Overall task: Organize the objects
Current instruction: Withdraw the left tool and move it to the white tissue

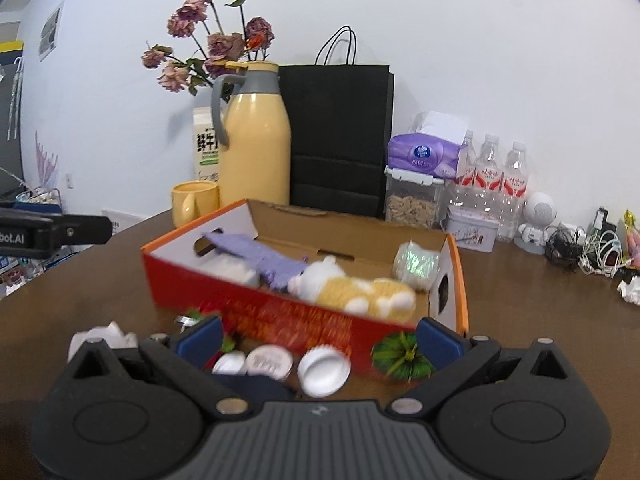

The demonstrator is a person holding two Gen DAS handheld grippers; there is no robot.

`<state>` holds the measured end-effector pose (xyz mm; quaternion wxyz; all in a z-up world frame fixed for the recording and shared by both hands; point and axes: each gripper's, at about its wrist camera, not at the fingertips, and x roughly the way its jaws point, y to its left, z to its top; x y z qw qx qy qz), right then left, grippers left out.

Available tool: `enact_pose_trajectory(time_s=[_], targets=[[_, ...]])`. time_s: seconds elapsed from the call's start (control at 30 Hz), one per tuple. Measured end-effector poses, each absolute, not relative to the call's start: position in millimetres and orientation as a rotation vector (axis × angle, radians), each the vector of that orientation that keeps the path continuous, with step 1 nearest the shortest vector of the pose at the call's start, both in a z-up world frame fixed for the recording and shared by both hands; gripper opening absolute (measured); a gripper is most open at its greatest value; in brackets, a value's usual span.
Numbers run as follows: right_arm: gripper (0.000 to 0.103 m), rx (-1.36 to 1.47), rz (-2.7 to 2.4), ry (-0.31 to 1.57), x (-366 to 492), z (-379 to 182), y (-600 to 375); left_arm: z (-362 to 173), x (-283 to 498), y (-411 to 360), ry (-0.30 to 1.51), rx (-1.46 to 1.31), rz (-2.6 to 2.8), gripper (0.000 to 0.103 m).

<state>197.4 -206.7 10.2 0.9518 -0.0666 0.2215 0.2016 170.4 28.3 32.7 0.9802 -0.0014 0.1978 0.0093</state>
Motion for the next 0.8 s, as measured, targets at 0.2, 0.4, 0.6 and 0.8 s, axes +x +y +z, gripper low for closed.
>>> enact_pose_trajectory(time_s=[0.2,0.4,0.6,0.8], targets=[[0.103,-0.127,0.428,0.483,172,-6,-209,16,140,44,0.431,-0.01,0.069,0.103],[0.103,-0.134,0.447,0.535,162,-23,-203,3,121,58,0.472,-0.042,0.096,0.103],[0.103,-0.133,0.473,0.539,156,-23,-195,-2,118,63,0.484,-0.06,0.094,0.103],[0.103,-0.133,0.479,0.555,158,-26,-193,-9,121,69,0.508,-0.08,0.105,0.103]])
